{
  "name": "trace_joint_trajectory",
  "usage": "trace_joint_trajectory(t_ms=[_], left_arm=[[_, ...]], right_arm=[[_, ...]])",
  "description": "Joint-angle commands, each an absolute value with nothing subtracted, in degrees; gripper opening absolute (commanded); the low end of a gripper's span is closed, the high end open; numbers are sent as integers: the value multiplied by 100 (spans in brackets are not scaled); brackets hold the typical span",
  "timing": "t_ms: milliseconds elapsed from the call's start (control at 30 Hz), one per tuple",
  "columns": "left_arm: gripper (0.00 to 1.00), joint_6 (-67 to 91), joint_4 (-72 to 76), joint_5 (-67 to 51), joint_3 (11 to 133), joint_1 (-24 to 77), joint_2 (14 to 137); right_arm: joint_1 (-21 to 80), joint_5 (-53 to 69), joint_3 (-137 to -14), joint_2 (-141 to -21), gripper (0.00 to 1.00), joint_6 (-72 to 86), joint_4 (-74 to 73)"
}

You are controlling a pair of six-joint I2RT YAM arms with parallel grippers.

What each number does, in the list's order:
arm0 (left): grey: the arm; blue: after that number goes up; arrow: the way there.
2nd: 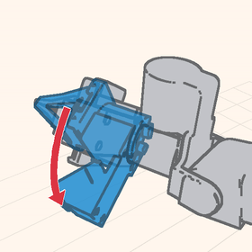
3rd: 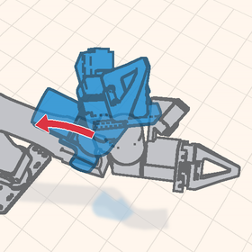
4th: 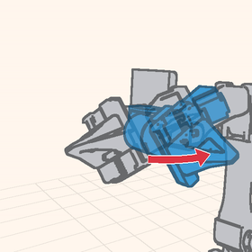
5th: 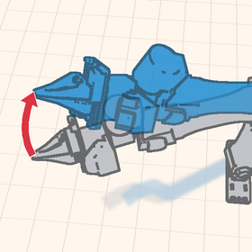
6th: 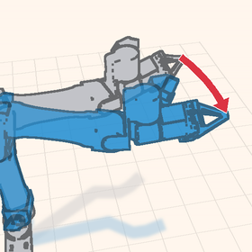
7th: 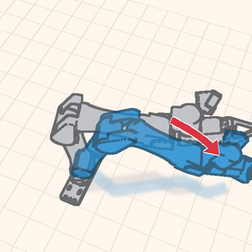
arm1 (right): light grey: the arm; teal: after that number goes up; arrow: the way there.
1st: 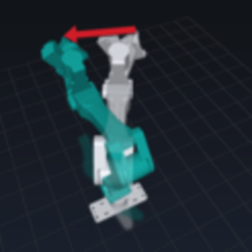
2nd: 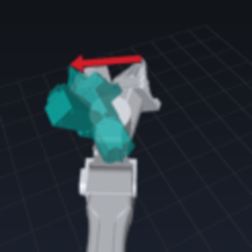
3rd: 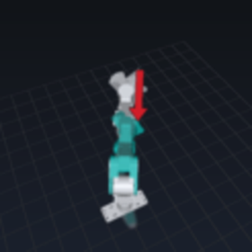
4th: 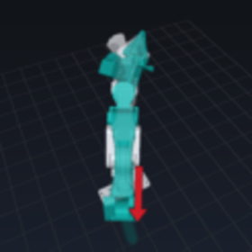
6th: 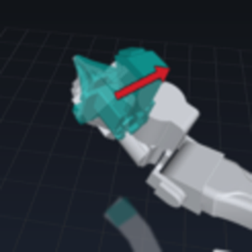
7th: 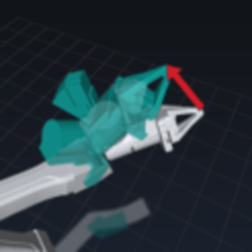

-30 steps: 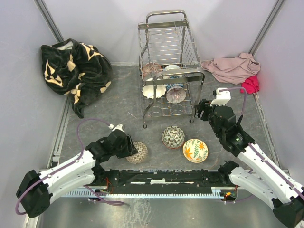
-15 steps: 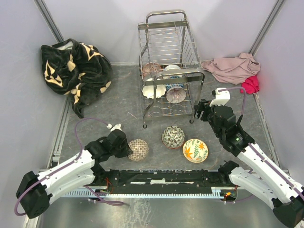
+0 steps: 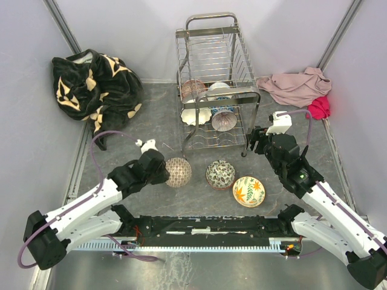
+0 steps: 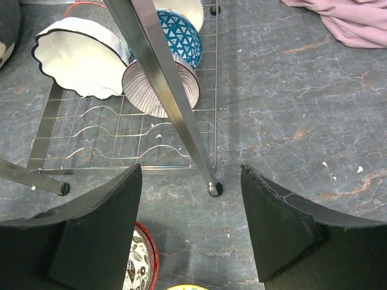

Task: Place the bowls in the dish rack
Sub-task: Pick up the bowl from the center of the board.

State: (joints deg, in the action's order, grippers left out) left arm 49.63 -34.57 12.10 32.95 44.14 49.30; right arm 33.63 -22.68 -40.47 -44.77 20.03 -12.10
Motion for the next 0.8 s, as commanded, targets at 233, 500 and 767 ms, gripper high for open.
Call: trace_joint_trajectory(t_ms=[233,500,767], left_arm=[[3,3947,-2602,4124,4557,4384,5440],[3,2499,-14,5355,4057,4105,5577],[3,371,3034,5281,3653,3804,6560]], right_arm=[[3357,-2346,-4303,-4374,74,1872,-1160],[3323,-2349,-4269,-4412,75,1894,-1116],[3260,-2372,-4239,-4412,75,1906,-1125]])
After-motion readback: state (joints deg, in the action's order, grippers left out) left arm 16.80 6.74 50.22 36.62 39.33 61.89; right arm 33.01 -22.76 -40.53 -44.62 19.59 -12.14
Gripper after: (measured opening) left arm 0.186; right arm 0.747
